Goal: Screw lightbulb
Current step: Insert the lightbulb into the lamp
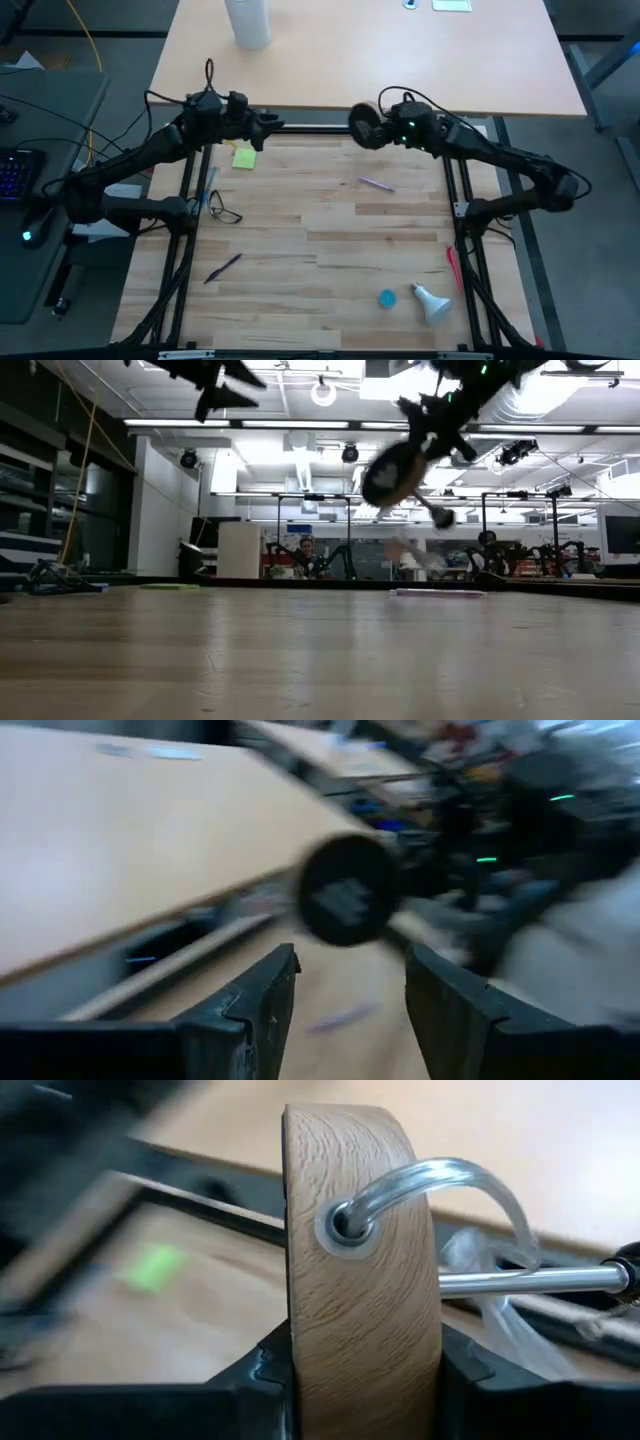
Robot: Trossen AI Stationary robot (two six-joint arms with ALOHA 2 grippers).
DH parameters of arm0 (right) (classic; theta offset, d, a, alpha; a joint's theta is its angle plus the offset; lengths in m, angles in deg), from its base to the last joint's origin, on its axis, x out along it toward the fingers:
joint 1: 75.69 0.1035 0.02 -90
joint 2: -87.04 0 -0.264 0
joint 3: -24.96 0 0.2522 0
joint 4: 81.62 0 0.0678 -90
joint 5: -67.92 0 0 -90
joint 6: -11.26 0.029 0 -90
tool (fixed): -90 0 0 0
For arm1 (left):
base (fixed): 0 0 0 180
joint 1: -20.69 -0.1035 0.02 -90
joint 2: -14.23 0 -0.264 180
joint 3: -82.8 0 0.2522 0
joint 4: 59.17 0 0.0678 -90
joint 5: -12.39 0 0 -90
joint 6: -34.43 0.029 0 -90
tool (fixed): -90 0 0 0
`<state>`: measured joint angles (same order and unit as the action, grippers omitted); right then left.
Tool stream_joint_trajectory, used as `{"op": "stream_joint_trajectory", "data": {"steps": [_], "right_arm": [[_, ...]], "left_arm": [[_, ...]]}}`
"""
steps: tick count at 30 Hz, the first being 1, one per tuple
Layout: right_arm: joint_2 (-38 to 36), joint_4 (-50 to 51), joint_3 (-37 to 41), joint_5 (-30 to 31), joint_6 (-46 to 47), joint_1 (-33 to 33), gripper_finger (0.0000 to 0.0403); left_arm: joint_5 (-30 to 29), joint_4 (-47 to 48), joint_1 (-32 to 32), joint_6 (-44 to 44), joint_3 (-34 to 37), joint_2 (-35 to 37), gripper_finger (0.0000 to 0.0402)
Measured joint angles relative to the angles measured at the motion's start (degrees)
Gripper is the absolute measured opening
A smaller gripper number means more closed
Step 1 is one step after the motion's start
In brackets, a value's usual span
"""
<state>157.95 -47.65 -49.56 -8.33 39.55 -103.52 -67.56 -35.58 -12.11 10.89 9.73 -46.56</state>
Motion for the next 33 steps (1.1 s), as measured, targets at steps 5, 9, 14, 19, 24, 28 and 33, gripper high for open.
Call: {"op": "stream_joint_trajectory", "data": {"steps": [5, 9, 14, 19, 24, 28, 33], "right_arm": [[-4.6, -11.9, 0.0, -3.7, -1.8, 7.5, 0.0115], [-4.9, -19.7, 0.0, -4.7, -3.1, 12.6, 0.0115], [-3.3, -23.4, 0.0, -4.3, -3.2, 16.2, 0.0115], [-1.2, -27.4, 0.0, -3.8, -4.2, 17.1, 0.0115], [0.5, -29.5, 0.0, -5.6, -4.6, 17.0, 0.0115], [1.2, -31.0, 0.0, -8.0, -5.4, 17.1, 0.0115], [1.4, -32.8, 0.0, -8.8, -6.3, 17.1, 0.0115]], "left_arm": [[12.9, -9.0, -0.5, -6.3, 0.0, 0.4, 0.0217], [15.2, -13.2, 0.0, -6.1, -0.1, 0.4, 0.0257], [15.4, -13.3, 0.0, -9.6, -0.1, 0.4, 0.0297], [17.5, -8.1, 2.6, -0.2, -0.1, 0.4, 0.0309], [13.4, -6.6, 5.0, 3.5, 0.0, -0.9, 0.0310], [10.8, -8.4, 6.0, 4.1, 0.0, -1.8, 0.0310], [10.4, -8.8, 6.0, 3.2, 0.0, -3.7, 0.0310]]}}
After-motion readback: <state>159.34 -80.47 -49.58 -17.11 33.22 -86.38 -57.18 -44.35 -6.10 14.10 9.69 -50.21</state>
